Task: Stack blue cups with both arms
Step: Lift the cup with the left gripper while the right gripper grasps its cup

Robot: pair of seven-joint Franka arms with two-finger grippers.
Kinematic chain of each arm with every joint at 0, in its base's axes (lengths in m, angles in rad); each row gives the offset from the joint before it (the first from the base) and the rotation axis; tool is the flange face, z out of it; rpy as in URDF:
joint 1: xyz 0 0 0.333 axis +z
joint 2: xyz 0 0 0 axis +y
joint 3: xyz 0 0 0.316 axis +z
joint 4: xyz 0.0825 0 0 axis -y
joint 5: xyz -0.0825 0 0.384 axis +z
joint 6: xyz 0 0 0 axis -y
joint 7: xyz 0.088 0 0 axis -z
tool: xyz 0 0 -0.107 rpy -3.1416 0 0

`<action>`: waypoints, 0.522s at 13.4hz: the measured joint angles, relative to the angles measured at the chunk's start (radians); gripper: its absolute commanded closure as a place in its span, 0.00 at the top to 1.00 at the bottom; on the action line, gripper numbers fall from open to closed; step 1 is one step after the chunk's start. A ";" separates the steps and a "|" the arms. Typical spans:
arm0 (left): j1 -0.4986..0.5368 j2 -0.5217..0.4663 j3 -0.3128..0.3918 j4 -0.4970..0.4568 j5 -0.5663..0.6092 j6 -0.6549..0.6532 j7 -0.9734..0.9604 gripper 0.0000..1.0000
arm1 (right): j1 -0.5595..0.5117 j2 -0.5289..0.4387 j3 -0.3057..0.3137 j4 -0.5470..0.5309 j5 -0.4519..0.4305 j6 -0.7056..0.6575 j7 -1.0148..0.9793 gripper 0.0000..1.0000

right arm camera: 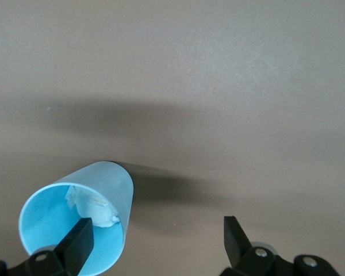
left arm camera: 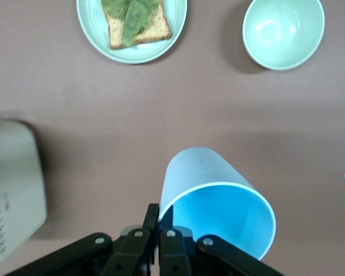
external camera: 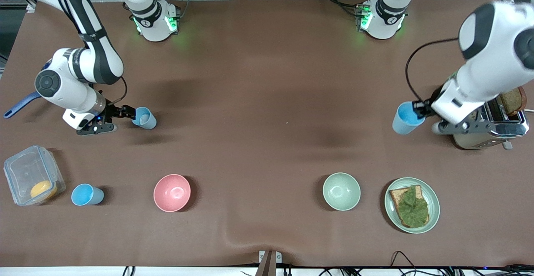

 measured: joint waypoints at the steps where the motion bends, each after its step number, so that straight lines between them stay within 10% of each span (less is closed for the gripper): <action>1: 0.000 -0.015 -0.013 0.027 0.000 -0.046 0.000 0.00 | 0.000 0.008 0.002 -0.001 0.000 0.005 0.000 0.99; 3: -0.003 -0.022 -0.049 0.082 -0.001 -0.131 -0.006 0.00 | 0.000 0.021 0.004 -0.002 0.000 0.018 0.000 0.73; 6: -0.005 -0.014 -0.059 0.092 -0.005 -0.144 -0.006 0.00 | 0.005 0.033 0.008 -0.004 0.001 0.024 0.000 0.01; 7: -0.005 -0.008 -0.059 0.093 -0.017 -0.143 -0.006 0.00 | 0.015 0.035 0.011 -0.005 0.008 0.022 0.001 0.00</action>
